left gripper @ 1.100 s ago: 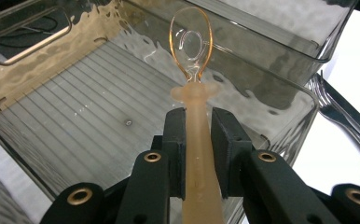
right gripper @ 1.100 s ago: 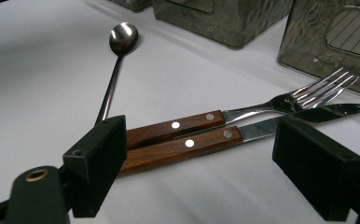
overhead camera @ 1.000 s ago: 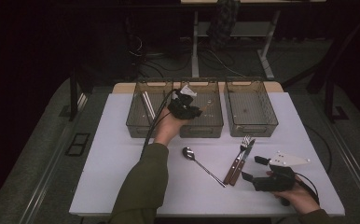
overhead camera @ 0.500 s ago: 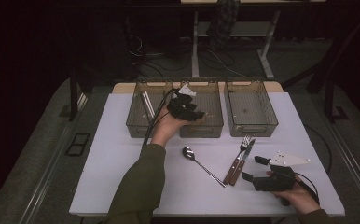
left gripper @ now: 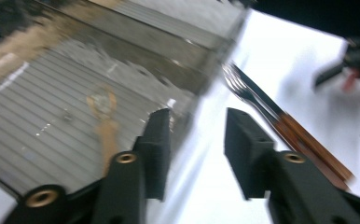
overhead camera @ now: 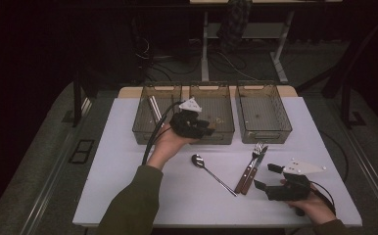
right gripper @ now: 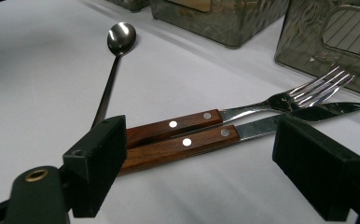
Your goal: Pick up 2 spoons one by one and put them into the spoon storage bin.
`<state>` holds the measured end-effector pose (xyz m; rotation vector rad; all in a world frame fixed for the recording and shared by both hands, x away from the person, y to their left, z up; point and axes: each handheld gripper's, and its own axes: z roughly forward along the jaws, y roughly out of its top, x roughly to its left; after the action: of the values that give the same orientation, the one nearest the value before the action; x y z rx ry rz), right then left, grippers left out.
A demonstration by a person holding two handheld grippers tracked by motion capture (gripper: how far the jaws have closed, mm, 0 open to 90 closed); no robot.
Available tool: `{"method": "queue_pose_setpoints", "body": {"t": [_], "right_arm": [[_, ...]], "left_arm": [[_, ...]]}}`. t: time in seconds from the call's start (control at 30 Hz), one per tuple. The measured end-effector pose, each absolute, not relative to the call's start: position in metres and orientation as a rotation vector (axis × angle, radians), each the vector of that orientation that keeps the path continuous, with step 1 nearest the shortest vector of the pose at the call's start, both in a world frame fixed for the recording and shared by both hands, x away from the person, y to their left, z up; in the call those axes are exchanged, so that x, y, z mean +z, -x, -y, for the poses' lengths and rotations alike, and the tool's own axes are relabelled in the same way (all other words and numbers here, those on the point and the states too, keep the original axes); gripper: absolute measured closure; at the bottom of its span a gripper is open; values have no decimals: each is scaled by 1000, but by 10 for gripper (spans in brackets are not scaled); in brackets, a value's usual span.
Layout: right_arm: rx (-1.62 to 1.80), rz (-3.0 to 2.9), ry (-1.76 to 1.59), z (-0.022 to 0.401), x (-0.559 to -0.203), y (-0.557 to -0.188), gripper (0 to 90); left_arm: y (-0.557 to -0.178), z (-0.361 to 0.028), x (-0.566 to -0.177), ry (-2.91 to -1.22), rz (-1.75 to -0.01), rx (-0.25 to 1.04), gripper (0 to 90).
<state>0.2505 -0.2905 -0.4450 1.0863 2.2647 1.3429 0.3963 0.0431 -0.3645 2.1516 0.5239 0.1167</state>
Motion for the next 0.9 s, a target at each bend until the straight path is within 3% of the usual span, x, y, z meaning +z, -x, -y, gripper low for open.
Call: {"method": "queue_pose_setpoints", "body": {"t": [0.13, 0.27, 0.73, 0.9], "right_arm": [[1339, -2265, -1090, 290, -445, -251, 175], [1336, -2264, -1092, 290, -445, -251, 175], [1335, -2261, -1095, 292, -445, -250, 175], [1334, -2262, -1100, 292, -445, -250, 175]], "left_arm": [[-382, -45, -378, -2190, -485, 86, 788], [-377, -44, -396, -2226, -476, 47, 886], [-368, -31, -438, -2389, -443, 19, 890], [-371, -33, -435, -2345, -477, 67, 890]]}}
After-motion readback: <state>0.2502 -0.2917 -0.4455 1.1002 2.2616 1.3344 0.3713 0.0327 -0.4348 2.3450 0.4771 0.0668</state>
